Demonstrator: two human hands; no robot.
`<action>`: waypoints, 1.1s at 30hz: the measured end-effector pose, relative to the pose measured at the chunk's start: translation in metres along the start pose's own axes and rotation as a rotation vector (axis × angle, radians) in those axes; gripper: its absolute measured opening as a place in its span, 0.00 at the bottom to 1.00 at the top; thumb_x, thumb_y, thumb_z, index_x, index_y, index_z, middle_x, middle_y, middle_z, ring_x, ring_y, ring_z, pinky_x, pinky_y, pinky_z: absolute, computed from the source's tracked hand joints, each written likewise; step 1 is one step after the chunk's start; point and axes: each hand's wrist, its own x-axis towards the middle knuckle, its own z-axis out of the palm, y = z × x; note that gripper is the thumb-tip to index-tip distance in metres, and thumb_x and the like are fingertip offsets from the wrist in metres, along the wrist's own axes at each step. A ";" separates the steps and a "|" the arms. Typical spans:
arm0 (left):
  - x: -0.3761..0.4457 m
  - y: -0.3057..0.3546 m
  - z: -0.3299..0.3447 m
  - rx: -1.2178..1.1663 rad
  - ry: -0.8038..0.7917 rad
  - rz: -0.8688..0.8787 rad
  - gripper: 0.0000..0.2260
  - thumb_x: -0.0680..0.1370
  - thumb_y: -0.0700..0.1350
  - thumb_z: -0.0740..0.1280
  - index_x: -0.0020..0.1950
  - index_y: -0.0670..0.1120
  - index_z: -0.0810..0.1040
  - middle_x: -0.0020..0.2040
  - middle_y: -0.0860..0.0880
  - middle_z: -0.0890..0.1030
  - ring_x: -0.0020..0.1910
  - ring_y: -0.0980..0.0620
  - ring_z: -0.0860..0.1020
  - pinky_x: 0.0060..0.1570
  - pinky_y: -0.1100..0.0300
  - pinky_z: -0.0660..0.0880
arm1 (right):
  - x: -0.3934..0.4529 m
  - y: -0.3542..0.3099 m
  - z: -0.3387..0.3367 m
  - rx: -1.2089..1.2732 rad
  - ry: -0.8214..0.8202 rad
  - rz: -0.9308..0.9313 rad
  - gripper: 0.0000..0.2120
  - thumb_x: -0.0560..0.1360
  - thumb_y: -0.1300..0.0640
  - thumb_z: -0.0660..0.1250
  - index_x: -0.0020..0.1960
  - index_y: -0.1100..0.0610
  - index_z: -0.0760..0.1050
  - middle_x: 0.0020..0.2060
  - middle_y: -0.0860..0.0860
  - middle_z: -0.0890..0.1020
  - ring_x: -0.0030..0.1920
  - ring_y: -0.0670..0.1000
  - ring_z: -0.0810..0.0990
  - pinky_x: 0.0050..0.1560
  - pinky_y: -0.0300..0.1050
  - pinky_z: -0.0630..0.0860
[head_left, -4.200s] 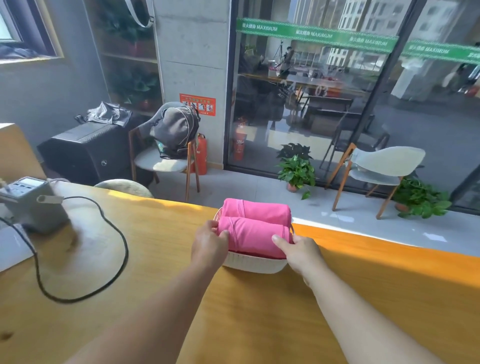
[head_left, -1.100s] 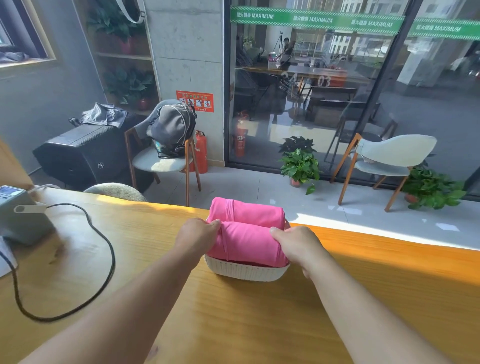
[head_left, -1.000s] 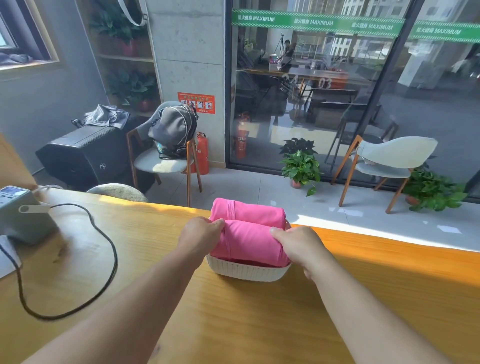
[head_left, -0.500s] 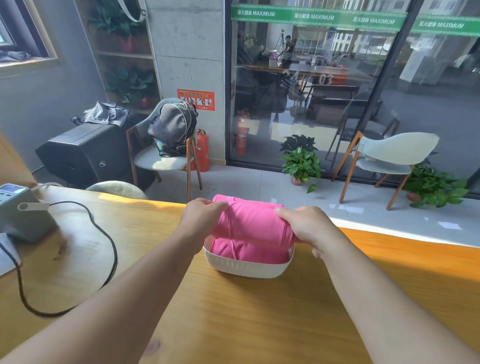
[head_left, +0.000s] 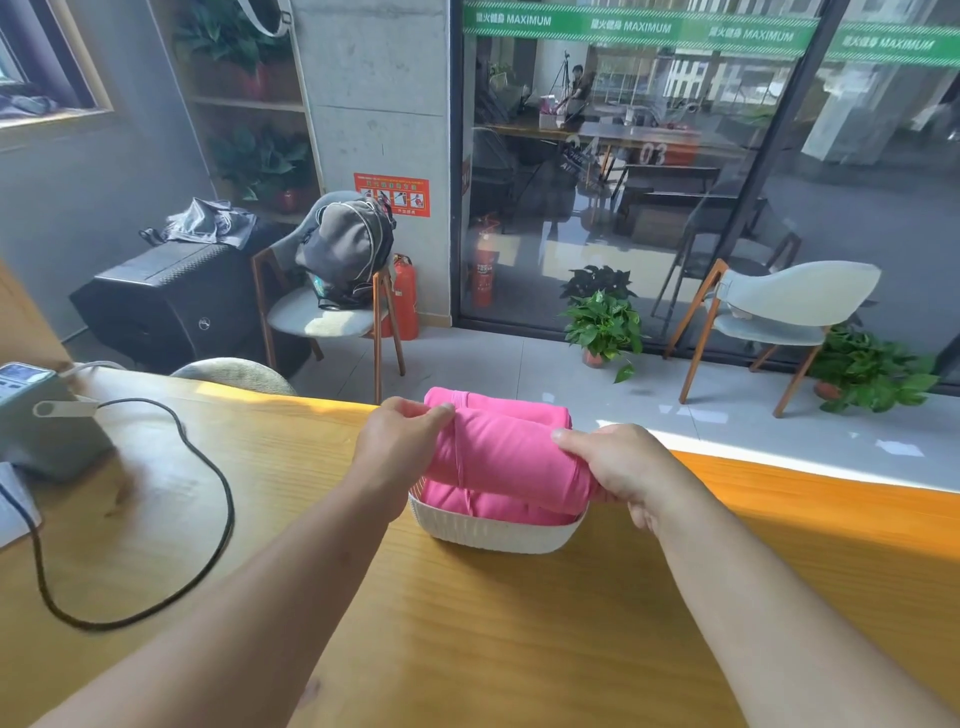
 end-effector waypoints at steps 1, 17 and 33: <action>-0.002 0.001 0.000 -0.009 0.022 0.019 0.13 0.77 0.54 0.68 0.52 0.46 0.75 0.45 0.50 0.78 0.43 0.56 0.74 0.38 0.58 0.70 | -0.002 -0.001 -0.001 0.013 0.003 -0.010 0.18 0.71 0.49 0.73 0.48 0.65 0.80 0.41 0.60 0.84 0.39 0.57 0.81 0.51 0.58 0.80; -0.025 -0.042 0.003 -0.011 0.006 0.074 0.08 0.77 0.51 0.70 0.51 0.48 0.77 0.46 0.50 0.80 0.44 0.54 0.78 0.38 0.62 0.74 | -0.014 0.052 0.024 -0.094 0.111 -0.253 0.19 0.65 0.61 0.77 0.51 0.52 0.74 0.48 0.48 0.80 0.49 0.50 0.79 0.49 0.44 0.76; 0.004 -0.033 0.003 0.146 0.091 0.002 0.19 0.80 0.55 0.64 0.65 0.45 0.76 0.62 0.46 0.78 0.54 0.48 0.75 0.52 0.53 0.75 | 0.014 0.035 0.008 0.009 0.099 -0.032 0.24 0.75 0.36 0.62 0.42 0.57 0.79 0.44 0.54 0.84 0.50 0.59 0.81 0.55 0.56 0.77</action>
